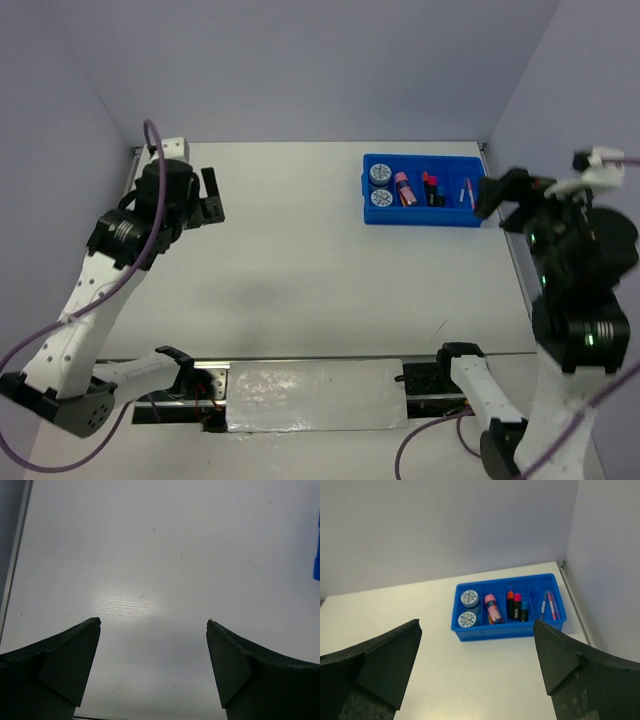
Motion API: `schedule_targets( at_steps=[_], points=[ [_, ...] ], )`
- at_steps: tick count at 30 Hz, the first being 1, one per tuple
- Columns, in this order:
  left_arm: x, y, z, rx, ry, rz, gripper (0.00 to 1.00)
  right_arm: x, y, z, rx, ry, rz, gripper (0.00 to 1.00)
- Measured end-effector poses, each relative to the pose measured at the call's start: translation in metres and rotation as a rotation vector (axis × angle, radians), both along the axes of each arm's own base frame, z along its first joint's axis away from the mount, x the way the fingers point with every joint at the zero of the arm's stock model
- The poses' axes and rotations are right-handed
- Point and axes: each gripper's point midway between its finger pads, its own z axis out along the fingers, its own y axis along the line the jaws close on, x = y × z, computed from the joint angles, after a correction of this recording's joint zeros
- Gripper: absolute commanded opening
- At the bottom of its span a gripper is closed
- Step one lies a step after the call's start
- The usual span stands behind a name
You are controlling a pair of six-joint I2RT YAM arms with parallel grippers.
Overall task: Sort the stationery into containers
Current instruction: Reset both arms
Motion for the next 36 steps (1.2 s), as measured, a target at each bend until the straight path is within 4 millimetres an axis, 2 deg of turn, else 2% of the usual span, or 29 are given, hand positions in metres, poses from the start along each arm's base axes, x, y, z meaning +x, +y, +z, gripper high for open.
schedule_targets(
  at_steps=[2, 4, 6, 9, 12, 17, 21, 27, 36],
  points=[
    [-0.013, 0.01, 0.006, -0.001, -0.04, 0.018, 0.99, -0.043, 0.005, 0.003, 0.013, -0.063, 0.008, 1.0],
    [-0.027, 0.02, 0.011, -0.006, -0.082, 0.041, 0.99, -0.069, 0.008, -0.016, 0.037, -0.05, 0.01, 1.0],
    [-0.044, 0.031, 0.012, -0.01, -0.114, 0.067, 0.99, -0.08, 0.012, -0.053, 0.059, 0.043, 0.023, 1.0],
    [-0.066, 0.043, 0.012, -0.033, -0.146, 0.096, 0.99, -0.088, 0.016, -0.097, 0.072, 0.192, 0.046, 1.0],
    [-0.087, 0.052, 0.007, -0.053, -0.156, 0.11, 0.99, -0.104, 0.018, -0.122, 0.075, 0.278, 0.059, 1.0],
    [-0.118, 0.066, -0.001, -0.063, -0.146, 0.134, 0.99, -0.138, 0.016, -0.13, 0.081, 0.244, 0.073, 1.0],
    [-0.135, 0.073, -0.007, -0.055, -0.123, 0.137, 0.99, -0.154, 0.016, -0.134, 0.083, 0.226, 0.084, 1.0],
    [-0.147, 0.077, 0.003, -0.077, -0.136, 0.149, 0.99, -0.155, 0.014, -0.137, 0.074, 0.239, 0.092, 1.0],
    [-0.157, 0.085, 0.005, -0.079, -0.16, 0.166, 0.99, -0.154, 0.014, -0.137, 0.069, 0.242, 0.096, 1.0]
  ],
)
